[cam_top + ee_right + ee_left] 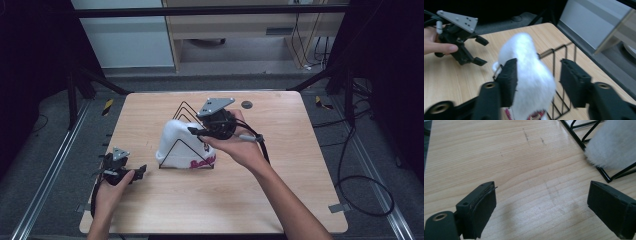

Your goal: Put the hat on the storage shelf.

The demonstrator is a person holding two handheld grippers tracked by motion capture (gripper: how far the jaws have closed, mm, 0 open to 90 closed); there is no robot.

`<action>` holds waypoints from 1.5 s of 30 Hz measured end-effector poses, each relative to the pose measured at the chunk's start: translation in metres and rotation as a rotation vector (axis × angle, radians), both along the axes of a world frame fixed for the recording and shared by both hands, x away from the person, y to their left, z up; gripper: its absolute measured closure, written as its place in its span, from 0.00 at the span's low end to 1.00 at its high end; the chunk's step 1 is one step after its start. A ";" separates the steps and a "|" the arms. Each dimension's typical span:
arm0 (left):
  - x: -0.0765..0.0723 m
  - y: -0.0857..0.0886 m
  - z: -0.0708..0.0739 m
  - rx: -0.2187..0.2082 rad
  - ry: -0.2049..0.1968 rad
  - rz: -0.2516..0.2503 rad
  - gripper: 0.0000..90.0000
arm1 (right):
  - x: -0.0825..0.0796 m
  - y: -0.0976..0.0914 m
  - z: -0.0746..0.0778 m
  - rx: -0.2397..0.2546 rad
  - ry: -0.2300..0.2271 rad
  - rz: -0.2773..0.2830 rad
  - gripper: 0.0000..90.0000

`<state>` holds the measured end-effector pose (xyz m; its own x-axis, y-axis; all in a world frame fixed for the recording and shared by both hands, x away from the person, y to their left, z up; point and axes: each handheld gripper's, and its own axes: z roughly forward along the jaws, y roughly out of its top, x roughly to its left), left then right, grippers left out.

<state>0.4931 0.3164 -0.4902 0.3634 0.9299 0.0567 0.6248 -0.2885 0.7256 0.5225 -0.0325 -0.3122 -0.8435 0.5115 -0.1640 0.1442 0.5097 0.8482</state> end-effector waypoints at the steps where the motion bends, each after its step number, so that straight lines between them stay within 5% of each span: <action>1: 0.000 0.000 -0.001 0.000 0.002 0.000 0.09 | -0.001 -0.005 0.001 -0.001 -0.003 -0.021 0.47; 7: 0.000 0.000 -0.013 0.019 0.027 0.012 0.07 | -0.005 -0.033 -0.002 -0.001 -0.005 -0.128 0.27; 9: 0.000 0.002 -0.017 -0.027 0.024 0.015 0.04 | -0.006 -0.045 -0.007 0.010 -0.005 -0.170 0.22; 13: -0.001 0.001 -0.017 -0.026 0.023 0.017 0.03 | -0.008 -0.076 -0.026 0.023 0.025 -0.264 0.17; 14: -0.001 0.001 -0.017 -0.026 0.023 0.017 0.03 | -0.010 -0.094 -0.038 0.034 0.040 -0.315 0.16; 22: 0.000 0.001 -0.017 -0.028 0.025 0.014 0.02 | -0.024 -0.147 -0.085 0.042 0.111 -0.428 0.13; 28: 0.000 0.001 -0.017 -0.028 0.025 0.015 0.02 | -0.043 -0.187 -0.143 0.027 0.211 -0.518 0.12; 37: -0.001 0.001 -0.017 -0.027 0.024 0.015 0.02 | -0.051 -0.207 -0.186 0.010 0.295 -0.589 0.12; 45: -0.001 0.001 -0.017 -0.028 0.024 0.015 0.02 | -0.054 -0.205 -0.200 -0.014 0.269 -0.623 0.09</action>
<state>0.4925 0.3177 -0.5076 0.3502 0.9364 0.0222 0.6465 -0.2588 0.7177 0.4682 -0.2375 -0.5118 -0.4040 0.9148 0.0000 0.6200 0.2738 0.7353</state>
